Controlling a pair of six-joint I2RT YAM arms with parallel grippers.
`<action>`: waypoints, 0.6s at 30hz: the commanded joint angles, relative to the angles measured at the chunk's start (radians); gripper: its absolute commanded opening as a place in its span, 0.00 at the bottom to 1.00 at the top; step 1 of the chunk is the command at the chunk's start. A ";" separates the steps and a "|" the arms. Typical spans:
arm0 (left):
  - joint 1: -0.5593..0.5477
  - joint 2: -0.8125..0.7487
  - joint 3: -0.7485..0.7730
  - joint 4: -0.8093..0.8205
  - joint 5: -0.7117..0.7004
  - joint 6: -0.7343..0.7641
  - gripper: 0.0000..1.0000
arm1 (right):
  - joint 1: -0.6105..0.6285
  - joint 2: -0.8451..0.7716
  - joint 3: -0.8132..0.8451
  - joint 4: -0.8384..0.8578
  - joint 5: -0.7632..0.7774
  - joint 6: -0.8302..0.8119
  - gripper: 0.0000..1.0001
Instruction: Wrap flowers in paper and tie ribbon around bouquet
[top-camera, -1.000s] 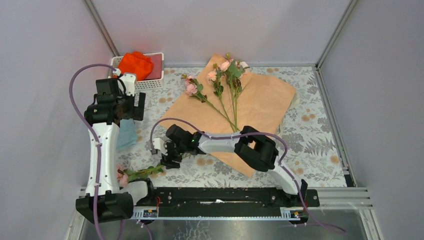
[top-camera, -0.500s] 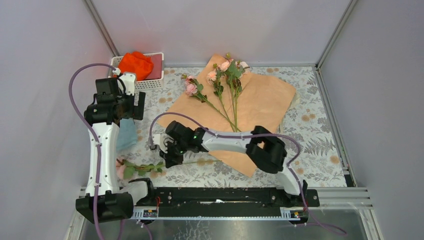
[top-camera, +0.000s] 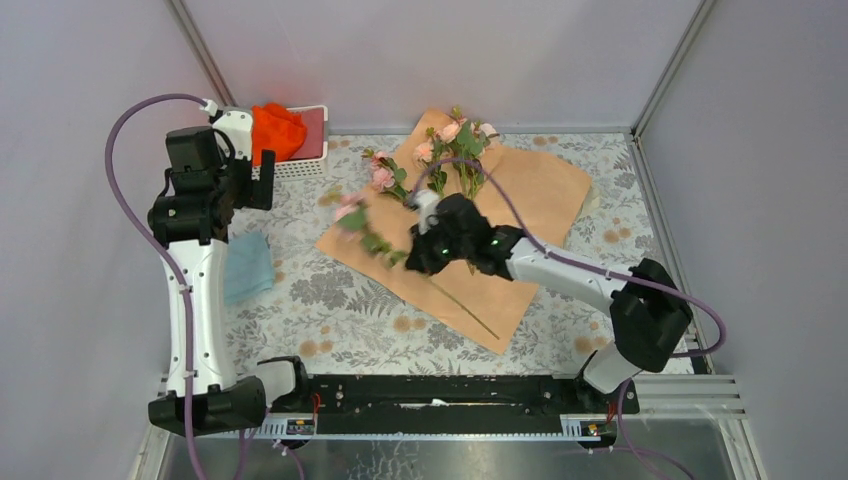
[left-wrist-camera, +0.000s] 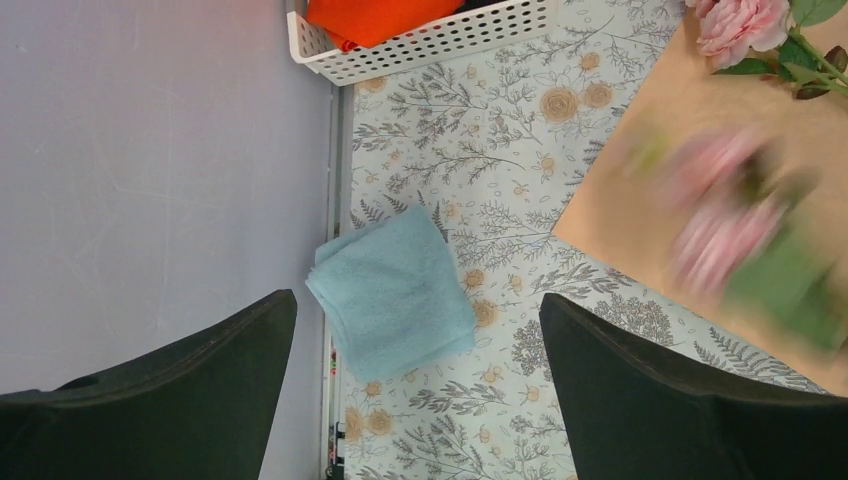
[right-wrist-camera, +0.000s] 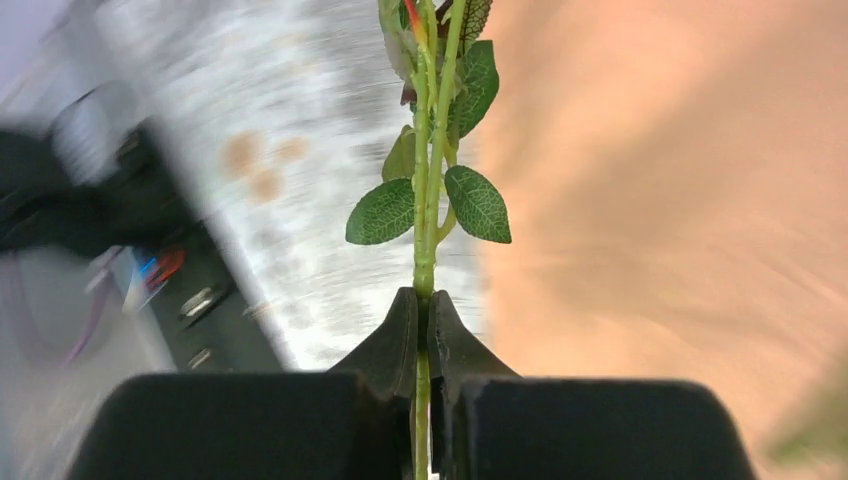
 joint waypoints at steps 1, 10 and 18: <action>0.006 0.030 0.030 0.052 0.010 -0.015 0.99 | -0.177 -0.099 -0.141 0.225 0.333 0.190 0.00; 0.005 0.059 -0.085 0.056 0.113 -0.008 0.99 | -0.448 0.290 0.076 0.447 0.497 0.291 0.00; -0.090 0.240 -0.127 0.092 0.114 -0.037 0.99 | -0.487 0.547 0.395 0.235 0.473 0.147 0.29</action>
